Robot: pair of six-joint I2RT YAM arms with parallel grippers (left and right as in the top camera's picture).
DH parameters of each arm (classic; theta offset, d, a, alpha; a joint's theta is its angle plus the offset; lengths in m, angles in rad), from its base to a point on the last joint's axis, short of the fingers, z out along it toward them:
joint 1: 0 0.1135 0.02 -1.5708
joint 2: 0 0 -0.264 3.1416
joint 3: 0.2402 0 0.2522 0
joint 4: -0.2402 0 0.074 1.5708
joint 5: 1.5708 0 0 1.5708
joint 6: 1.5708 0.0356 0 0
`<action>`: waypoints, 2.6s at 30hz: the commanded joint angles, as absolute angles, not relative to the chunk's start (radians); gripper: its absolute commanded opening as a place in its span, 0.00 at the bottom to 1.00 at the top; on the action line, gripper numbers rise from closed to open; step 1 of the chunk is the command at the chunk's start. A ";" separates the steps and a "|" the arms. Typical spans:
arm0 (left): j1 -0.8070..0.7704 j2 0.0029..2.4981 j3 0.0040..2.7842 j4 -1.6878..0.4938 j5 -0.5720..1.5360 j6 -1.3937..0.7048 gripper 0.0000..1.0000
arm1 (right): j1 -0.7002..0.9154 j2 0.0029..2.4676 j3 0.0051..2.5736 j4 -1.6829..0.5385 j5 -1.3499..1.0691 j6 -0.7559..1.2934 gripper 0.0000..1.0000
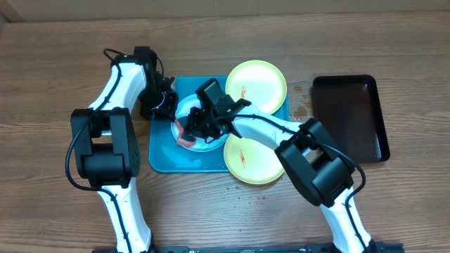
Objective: Clean dirty plates on tray and stack at the side
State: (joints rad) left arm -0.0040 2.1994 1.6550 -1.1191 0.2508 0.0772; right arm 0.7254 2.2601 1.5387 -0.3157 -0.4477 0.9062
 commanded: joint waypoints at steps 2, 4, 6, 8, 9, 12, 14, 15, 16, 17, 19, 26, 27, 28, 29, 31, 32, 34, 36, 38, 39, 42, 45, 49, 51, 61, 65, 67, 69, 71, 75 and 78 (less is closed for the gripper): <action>0.002 2.210 1.656 -1.115 0.263 0.082 0.04 | 0.724 2.269 1.536 -0.301 -0.110 0.916 0.04; 0.002 2.210 1.656 -1.115 0.263 0.082 0.04 | 0.725 2.269 1.536 -0.284 -0.043 0.916 0.04; 0.002 2.210 1.656 -1.115 0.263 0.082 0.04 | 0.724 2.269 1.536 -0.263 -0.002 0.908 0.04; 0.002 2.210 1.656 -1.115 0.263 0.082 0.04 | 0.724 2.269 1.536 -0.239 0.038 0.900 0.04; 0.002 2.210 1.656 -1.115 0.263 0.082 0.04 | 0.724 2.269 1.536 -0.219 0.052 0.877 0.04; 0.002 2.210 1.656 -1.115 0.263 0.082 0.04 | 0.724 2.269 1.539 -0.183 0.099 0.803 0.04; 0.002 2.210 1.656 -1.115 0.263 0.082 0.04 | 0.724 2.269 1.548 -0.187 0.143 0.753 0.04; 0.002 2.210 1.656 -1.115 0.263 0.082 0.04 | 0.724 2.269 1.553 -0.192 0.162 0.723 0.04; 0.002 2.210 1.656 -1.115 0.263 0.082 0.04 | 0.724 2.268 1.558 -0.197 0.175 0.698 0.04; 0.002 2.210 1.656 -1.115 0.263 0.082 0.04 | 0.724 2.267 1.565 -0.212 0.192 0.675 0.04; 0.002 2.210 1.656 -1.115 0.263 0.082 0.04 | 0.724 2.262 1.585 -0.266 0.219 0.672 0.04; 0.002 2.210 1.656 -1.114 0.262 0.082 0.04 | 0.724 2.219 1.672 -0.530 0.272 0.672 0.04; 0.002 2.210 1.656 -1.114 0.262 0.083 0.04 | 0.723 2.208 1.682 -0.566 0.272 0.672 0.04; 0.002 2.210 1.656 -1.113 0.261 0.083 0.04 | 0.723 2.196 1.688 -0.596 0.271 0.672 0.04; 0.002 2.210 1.656 -1.113 0.260 0.082 0.04 | 0.723 2.184 1.692 -0.624 0.270 0.672 0.04; 0.002 2.210 1.656 -1.111 0.260 0.082 0.04 | 0.723 2.151 1.693 -0.673 0.267 0.672 0.04; 0.002 2.210 1.656 -1.111 0.260 0.082 0.04 | 0.722 2.115 1.693 -0.720 0.258 0.668 0.04; 0.002 2.210 1.656 -1.112 0.261 0.082 0.04 | 0.717 2.067 1.694 -0.760 0.220 0.628 0.04; 0.001 2.210 1.656 -1.111 0.264 0.082 0.04 | 0.705 2.014 1.694 -0.790 0.170 0.592 0.04; -0.002 2.210 1.656 -1.110 0.263 0.082 0.12 | 0.691 1.961 1.694 -0.812 0.112 0.548 0.04; -0.003 2.210 1.656 -1.109 0.263 0.082 0.18 | 0.683 1.934 1.694 -0.824 0.085 0.531 0.04; -0.010 2.210 1.656 -1.098 0.263 0.082 0.27 | 0.653 1.868 1.694 -0.870 0.037 0.515 0.04; -0.022 2.213 1.656 -1.081 0.263 0.082 0.31 | 0.609 1.824 1.694 -0.924 -0.001 0.488 0.04; -0.038 2.225 1.656 -1.058 0.263 0.082 0.32 | 0.552 1.801 1.694 -0.990 -0.010 0.465 0.04; -0.044 2.239 1.656 -1.048 0.263 0.082 0.27 | 0.527 1.801 1.694 -1.015 -0.010 0.462 0.04; -0.040 2.280 1.661 -1.055 0.251 0.082 0.04 | 0.483 1.801 1.694 -1.061 -0.010 0.462 0.04; -0.012 2.199 1.692 -1.078 0.231 0.081 0.04 | 0.483 1.801 1.694 -1.061 -0.010 0.462 0.04; -0.002 2.145 1.712 -1.097 0.199 0.082 0.04 | 0.483 1.801 1.694 -1.061 -0.010 0.462 0.04; 0.001 2.095 1.724 -1.108 0.167 0.082 0.04 | 0.483 1.801 1.694 -1.061 -0.010 0.462 0.04; 0.000 2.032 1.726 -1.109 0.133 0.082 0.04 | 0.482 1.801 1.694 -1.061 -0.009 0.462 0.04; -0.010 1.914 1.726 -1.112 0.068 0.073 0.04 | 0.479 1.801 1.694 -1.061 -0.009 0.444 0.04; -0.025 1.845 1.726 -1.119 0.020 0.054 0.04 | 0.473 1.801 1.694 -1.061 -0.009 0.440 0.04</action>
